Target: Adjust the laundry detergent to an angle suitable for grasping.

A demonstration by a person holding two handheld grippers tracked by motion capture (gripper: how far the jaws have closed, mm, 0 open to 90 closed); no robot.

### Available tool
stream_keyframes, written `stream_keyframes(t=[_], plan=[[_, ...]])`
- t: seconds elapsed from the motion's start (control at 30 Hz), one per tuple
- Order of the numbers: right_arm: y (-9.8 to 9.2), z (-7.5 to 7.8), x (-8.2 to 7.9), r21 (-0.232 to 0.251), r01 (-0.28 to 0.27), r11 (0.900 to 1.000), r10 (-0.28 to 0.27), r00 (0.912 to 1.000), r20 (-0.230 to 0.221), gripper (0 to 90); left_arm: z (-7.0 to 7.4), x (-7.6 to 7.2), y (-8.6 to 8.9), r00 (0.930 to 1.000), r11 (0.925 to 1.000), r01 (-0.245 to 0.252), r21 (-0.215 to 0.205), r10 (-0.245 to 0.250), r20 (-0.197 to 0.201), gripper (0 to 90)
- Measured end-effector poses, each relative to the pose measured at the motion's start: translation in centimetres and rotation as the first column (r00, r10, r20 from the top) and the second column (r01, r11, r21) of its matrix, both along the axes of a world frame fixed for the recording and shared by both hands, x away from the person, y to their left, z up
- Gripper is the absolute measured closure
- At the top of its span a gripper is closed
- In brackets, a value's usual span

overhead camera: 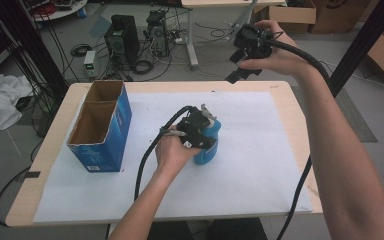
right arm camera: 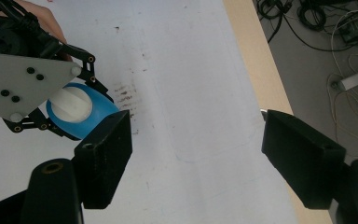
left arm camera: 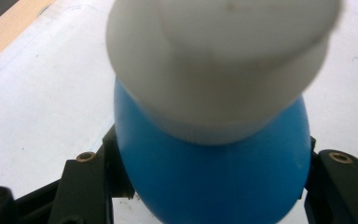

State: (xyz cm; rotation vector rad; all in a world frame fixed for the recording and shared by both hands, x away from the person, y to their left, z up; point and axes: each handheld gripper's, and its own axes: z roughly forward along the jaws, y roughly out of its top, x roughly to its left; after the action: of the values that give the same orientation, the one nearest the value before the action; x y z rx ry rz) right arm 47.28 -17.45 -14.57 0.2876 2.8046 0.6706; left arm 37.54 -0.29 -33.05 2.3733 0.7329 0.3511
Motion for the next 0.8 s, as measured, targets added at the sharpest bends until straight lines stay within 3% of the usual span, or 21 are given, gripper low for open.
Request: stream_keyframes(t=[0.27,0.43,0.67,0.8], plan=[[-0.1,0.0,0.0,0.001,0.002,1.000,-0.002,1.0000,0.000,24.4,0.2,0.0,0.1,1.0000,0.9998,0.000,-0.022,0.000,-0.007,42.3],[-0.2,0.0,-0.1,0.003,0.003,1.000,-0.003,1.0000,0.000,24.4,0.2,0.0,-0.1,0.9999,0.9998,0.014,-0.012,-0.014,-0.003,43.3],[-0.3,0.1,-0.1,0.003,0.005,1.000,-0.005,1.0000,0.002,24.5,0.7,0.0,0.1,0.9982,0.9983,0.054,0.021,-0.055,0.025,43.8],[-0.3,0.1,-0.1,0.006,0.007,1.000,-0.007,1.0000,0.003,24.6,1.6,0.2,0.8,0.9956,0.9957,0.092,0.013,-0.092,0.018,44.0]])
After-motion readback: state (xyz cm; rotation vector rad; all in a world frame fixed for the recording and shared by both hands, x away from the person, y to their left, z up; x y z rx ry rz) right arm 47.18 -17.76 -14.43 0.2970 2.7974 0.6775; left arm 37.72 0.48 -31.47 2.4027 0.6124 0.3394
